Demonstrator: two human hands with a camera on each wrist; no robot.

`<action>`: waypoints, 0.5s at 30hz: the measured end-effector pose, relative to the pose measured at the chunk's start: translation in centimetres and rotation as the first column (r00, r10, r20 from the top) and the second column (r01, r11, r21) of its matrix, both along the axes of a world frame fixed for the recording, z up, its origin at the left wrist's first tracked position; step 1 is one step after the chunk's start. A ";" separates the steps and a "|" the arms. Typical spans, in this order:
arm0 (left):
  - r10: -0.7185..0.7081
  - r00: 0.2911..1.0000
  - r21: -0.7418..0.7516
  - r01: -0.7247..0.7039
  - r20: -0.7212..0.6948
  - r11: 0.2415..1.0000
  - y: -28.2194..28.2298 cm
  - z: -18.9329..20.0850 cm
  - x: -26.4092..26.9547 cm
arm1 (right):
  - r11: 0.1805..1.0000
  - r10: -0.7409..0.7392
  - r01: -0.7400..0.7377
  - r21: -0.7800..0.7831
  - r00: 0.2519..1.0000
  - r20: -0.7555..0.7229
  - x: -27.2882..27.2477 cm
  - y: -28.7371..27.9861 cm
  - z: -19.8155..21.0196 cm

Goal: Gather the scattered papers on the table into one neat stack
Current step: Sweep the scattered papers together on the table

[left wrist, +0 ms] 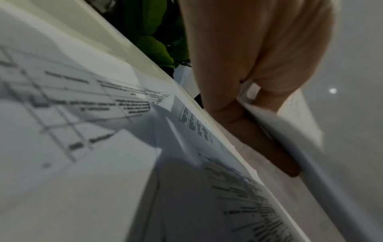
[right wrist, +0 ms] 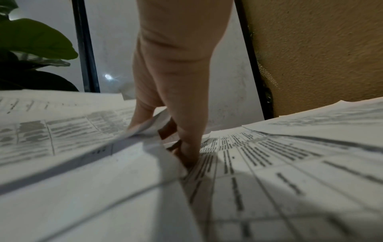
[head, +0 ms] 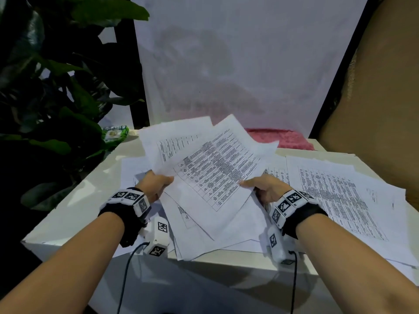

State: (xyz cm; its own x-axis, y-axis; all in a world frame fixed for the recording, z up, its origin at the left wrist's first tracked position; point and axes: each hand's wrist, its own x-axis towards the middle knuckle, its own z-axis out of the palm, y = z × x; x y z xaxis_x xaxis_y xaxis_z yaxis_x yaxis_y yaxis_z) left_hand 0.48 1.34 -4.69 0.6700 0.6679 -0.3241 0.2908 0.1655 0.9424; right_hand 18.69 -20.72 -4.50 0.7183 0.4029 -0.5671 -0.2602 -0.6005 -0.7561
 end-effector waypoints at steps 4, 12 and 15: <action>-0.005 0.984 -0.009 0.006 0.180 1.000 -1.5 1.8 -0.4 | 0.996 0.023 -0.027 0.082 0.998 0.056 -0.2 -0.5 1.1; -0.015 0.956 0.146 -0.029 0.292 0.989 -1.1 5.9 -0.1 | 0.882 -0.232 0.045 0.470 0.908 0.348 -0.8 -0.5 6.1; -0.047 0.944 0.165 -0.008 0.327 0.986 -1.6 7.9 -0.2 | 0.841 -0.274 0.019 0.541 0.877 0.395 -0.7 -0.9 6.9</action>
State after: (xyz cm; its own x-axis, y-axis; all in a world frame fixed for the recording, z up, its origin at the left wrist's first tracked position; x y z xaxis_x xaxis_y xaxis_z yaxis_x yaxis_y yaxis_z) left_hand 0.25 -0.22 3.20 0.7343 0.6782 0.0278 -0.0382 0.0004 0.9993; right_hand 17.97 -21.59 2.39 0.9099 0.4070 0.0804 0.1235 -0.0807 -0.9891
